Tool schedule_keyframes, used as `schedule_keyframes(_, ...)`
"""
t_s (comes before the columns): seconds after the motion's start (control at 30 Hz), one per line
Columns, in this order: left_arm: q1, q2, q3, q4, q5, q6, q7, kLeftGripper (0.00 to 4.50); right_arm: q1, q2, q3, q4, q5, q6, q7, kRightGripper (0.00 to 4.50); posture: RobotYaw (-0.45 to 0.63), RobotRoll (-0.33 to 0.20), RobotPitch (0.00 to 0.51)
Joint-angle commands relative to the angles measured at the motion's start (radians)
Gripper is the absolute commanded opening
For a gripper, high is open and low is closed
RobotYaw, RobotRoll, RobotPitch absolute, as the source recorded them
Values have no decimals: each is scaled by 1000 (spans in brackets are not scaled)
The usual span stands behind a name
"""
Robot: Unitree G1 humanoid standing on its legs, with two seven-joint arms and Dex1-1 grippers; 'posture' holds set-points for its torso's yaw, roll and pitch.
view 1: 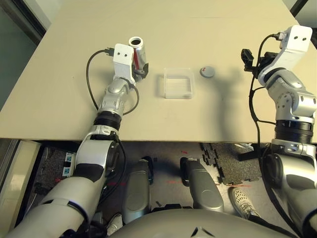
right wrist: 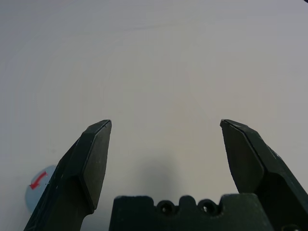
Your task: Pour the medicine from the bottle into the box.
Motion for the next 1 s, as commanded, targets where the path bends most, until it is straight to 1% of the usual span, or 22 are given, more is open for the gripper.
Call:
schedule_keyframes(0.03,95,0,9,-166,-30,116,8,4476,21,-12,-9,-33,7,20,3,4500,21,0,212)
schedule_keyframes(0.27,261,1,14,-515,-69,311,17,4476,74,-15,-35,-86,18,25,-6,4500,40,0,221)
schedule_keyframes(0.37,274,14,54,-595,-101,338,16,4476,115,-24,-43,-95,2,-33,4,4500,46,0,226)
schedule_keyframes(0.43,250,34,88,-585,-114,308,14,4476,129,-24,-58,-81,2,-71,2,4500,45,0,230)
schedule_keyframes(0.47,216,58,117,-534,-116,255,17,4476,133,-30,-72,-54,-3,-104,-4,4500,43,0,236)
schedule_keyframes(0.57,93,160,204,-296,-112,65,25,4476,132,-46,-93,14,-27,-189,-31,4500,34,0,244)
schedule_keyframes(0.73,-66,278,277,102,-110,-149,51,4476,110,-64,-105,100,-40,-253,-55,4500,15,0,255)
schedule_keyframes(0.87,-125,326,310,315,-116,-250,91,4476,110,-82,-112,162,-46,-292,-52,4500,5,0,256)
schedule_keyframes(1.0,-120,326,326,389,-129,-295,115,4476,118,-105,-118,215,-49,-334,-43,4500,2,0,254)
